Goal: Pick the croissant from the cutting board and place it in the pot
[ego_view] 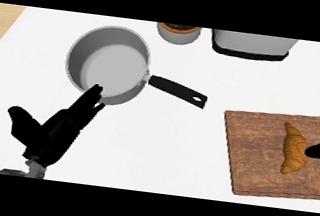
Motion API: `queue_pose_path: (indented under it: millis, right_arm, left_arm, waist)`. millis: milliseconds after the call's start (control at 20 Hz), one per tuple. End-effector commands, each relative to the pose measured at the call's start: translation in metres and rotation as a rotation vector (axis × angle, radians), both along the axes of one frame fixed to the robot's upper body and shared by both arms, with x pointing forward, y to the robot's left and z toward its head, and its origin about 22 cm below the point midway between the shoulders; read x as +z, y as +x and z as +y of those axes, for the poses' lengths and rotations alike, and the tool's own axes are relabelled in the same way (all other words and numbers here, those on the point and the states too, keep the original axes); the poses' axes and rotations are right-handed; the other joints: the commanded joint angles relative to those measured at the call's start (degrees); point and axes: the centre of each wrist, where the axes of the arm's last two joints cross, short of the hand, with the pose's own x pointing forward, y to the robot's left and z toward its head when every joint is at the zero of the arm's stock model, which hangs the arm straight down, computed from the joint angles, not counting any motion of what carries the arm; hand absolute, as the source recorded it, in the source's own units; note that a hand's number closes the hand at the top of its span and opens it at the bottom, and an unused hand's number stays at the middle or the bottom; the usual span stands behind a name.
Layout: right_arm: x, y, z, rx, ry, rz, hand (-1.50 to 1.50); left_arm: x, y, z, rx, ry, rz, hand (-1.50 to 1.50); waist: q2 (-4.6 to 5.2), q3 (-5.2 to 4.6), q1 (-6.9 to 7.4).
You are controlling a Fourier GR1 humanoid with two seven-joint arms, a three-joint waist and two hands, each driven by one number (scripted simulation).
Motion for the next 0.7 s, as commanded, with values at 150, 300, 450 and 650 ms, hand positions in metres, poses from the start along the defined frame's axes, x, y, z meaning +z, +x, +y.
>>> queue_pose_path:
  millis: [150, 300, 450, 650]
  right_arm:
    - [0.022, 0.023, 0.038, -0.16, 0.064, 0.102, -1.5]
    - [0.025, 0.024, 0.034, -0.166, 0.114, 0.106, -1.5]
    - [0.016, 0.027, 0.059, -0.144, 0.133, 0.089, -1.5]
    - [-0.026, 0.023, 0.063, -0.143, 0.156, 0.118, -1.5]
  left_arm:
    - [-0.013, 0.004, -0.009, -0.04, -0.008, 0.021, 0.0]
    - [-0.001, -0.001, 0.01, -0.006, -0.002, 0.034, 0.0]
    - [0.004, 0.005, 0.007, -0.011, 0.003, 0.022, 0.0]
    - [0.012, 0.02, -0.008, -0.017, 0.001, 0.027, 0.0]
  waist:
    - [0.45, 0.0, 0.44]
    - [0.22, 0.05, 0.34]
    - [0.27, 0.06, 0.34]
    - [0.32, 0.1, -0.39]
